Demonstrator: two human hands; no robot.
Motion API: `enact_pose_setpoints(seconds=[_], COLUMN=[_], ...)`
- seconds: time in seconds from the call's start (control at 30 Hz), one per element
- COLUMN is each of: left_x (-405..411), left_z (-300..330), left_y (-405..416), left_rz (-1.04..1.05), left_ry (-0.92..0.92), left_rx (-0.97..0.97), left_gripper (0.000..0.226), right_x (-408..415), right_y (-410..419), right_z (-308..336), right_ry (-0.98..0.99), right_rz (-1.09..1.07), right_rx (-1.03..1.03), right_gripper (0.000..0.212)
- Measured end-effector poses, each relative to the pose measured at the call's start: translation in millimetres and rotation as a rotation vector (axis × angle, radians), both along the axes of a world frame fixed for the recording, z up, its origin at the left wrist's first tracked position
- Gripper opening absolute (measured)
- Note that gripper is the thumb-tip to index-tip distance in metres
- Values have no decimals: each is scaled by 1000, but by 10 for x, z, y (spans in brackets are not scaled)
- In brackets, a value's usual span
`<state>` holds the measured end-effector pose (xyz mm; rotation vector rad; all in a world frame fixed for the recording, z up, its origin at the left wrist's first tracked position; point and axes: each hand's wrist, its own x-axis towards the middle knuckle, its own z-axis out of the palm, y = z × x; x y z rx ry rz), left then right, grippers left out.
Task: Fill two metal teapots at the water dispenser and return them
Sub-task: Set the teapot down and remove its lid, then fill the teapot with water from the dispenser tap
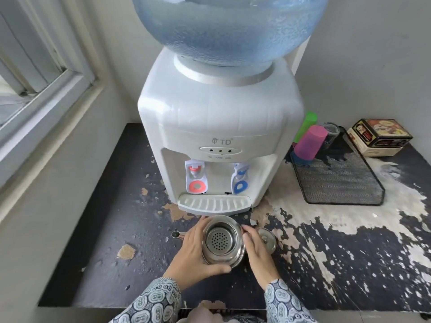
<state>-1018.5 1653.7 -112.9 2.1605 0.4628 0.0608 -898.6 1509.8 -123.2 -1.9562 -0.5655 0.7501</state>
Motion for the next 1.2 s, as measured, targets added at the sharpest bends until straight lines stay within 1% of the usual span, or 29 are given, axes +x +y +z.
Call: enact_pose_setpoints(seconds=[0.07,0.1,0.13,0.23,0.27,0.4,0.53,0.63,0.77,0.87,1.0,1.1,1.2], left_x=[-60,-78,-83,-69,-71,-86,-100,-95,-86,-66,11,77,100], left_z=[-70,-123,-165,-201,-192,-65,125,250,330,343,387,380,375], left_y=[36,53,59,62,63,206,456,574,728,789,833,888,906], left_rz=[-80,-97,-97,-40,-14,84,135,157,177,182,197,169,139], left_ry=[2,7,11,3,0,30,29,35,78,133,188,204,186], left_rx=[83,134,169,188,166,107,143,186,208,245,354,503,550], left_gripper=[115,120,123,129,129,121,127,122,120,126,134,140,136], right_x=[-62,-78,-92,-76,-66,40,142,159,173,171,137,28,-75], right_y=[4,28,60,179,213,417,680,816,988,1039,1061,1039,992], right_z=[-13,-25,-28,-17,12,138,303,382,487,493,511,511,491], right_ry=[87,111,113,91,84,21,-48,-56,-33,-15,-30,-61,-142], right_rz=[40,45,37,-45,-52,-4,31,32,32,32,43,75,88], right_rx=[10,13,18,23,6,-67,-131,-112,-81,-95,-55,26,46], right_gripper=[72,83,83,49,44,39,36,34,37,41,44,59,71])
